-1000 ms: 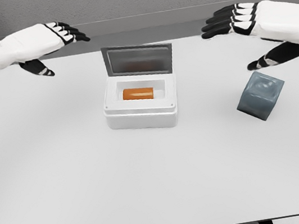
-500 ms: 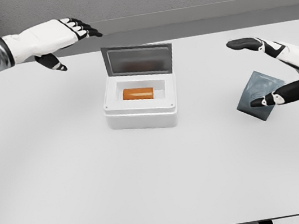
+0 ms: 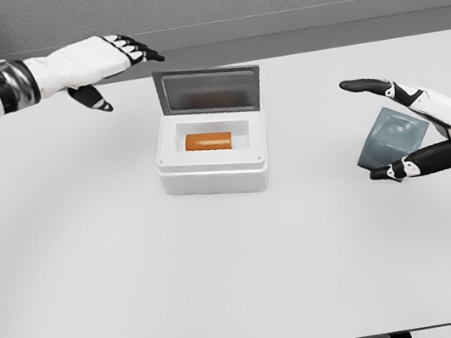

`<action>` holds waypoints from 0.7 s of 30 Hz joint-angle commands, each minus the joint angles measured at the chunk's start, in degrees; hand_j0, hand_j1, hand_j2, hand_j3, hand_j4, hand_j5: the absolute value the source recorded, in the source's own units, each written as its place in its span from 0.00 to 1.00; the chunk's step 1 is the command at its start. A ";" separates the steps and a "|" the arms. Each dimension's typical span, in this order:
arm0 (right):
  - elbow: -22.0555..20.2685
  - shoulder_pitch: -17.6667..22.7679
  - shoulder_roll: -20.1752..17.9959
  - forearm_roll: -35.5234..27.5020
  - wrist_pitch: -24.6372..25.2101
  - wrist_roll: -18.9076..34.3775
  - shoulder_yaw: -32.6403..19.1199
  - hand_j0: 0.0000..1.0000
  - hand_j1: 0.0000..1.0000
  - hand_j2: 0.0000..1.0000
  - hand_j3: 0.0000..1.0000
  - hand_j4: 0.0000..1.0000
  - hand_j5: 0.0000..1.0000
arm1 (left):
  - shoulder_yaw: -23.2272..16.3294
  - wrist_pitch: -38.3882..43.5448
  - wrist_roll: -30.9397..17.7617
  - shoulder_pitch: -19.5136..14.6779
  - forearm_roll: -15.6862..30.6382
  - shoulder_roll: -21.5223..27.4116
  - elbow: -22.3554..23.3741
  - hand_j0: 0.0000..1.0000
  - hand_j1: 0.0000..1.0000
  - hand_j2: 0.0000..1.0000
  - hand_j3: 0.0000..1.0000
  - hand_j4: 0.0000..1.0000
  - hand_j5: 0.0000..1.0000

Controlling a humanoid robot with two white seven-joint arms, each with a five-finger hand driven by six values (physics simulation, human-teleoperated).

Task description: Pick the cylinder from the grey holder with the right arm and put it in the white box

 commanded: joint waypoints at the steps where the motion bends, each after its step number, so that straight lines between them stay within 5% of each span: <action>1: -0.03 0.00 0.00 -0.50 0.14 -0.02 -0.04 1.00 1.00 1.00 1.00 1.00 1.00 | -0.07 0.10 -0.50 0.00 0.24 -0.71 0.29 1.00 1.00 1.00 1.00 1.00 1.00; 21: 0.06 0.00 0.00 -0.42 0.14 -0.02 -0.04 1.00 1.00 1.00 1.00 1.00 1.00 | -1.12 0.10 -0.68 0.44 -0.29 -0.80 0.91 1.00 1.00 1.00 1.00 1.00 1.00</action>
